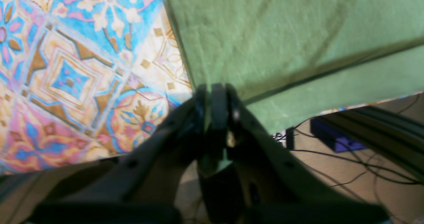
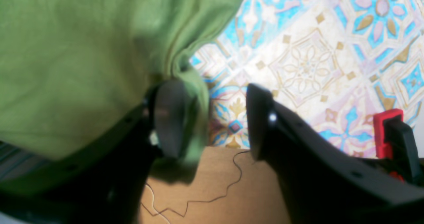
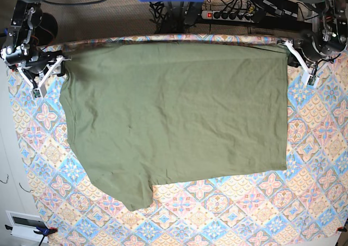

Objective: Layout the t-shirt on the table in an organized manner, then fold the t-shirt properly
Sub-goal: 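Lay the held shirt edge down along the table edge with both grippers, then hold the shirt edge with both grippers, adjusting the left gripper's grip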

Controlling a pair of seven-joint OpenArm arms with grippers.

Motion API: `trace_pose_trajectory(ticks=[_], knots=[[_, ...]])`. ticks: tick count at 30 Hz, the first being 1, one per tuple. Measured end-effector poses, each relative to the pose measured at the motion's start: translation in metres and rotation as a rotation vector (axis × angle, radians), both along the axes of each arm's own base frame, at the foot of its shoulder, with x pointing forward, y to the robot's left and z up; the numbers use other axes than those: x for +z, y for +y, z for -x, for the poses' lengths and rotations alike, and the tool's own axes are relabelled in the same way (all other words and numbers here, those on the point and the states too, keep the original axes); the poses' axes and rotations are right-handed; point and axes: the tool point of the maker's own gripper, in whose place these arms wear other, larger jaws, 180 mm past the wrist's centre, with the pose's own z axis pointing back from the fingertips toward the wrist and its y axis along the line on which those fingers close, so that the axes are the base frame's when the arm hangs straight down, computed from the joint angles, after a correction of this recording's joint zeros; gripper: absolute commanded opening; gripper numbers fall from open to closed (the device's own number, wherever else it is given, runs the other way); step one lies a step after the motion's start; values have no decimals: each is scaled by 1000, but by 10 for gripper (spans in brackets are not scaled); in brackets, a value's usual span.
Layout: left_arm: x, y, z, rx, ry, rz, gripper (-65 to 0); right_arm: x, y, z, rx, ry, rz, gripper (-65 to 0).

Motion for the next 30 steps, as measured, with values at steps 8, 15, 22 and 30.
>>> trace_pose_trajectory(ticks=[8,15,22,30], knots=[[-7,-1,15,6,42,4,-581,-1,-10,11,8,39,35,-340],[-12,-1,25,12,66,1,-578,-15,-7,37,17,112,28,-343],[-19,-3,48,9,125,6,-572,-21,-7,52,19,150,25,-343],[-49,4,89,106,244,42,-465,-21,-7,53,19,153,26,-343]])
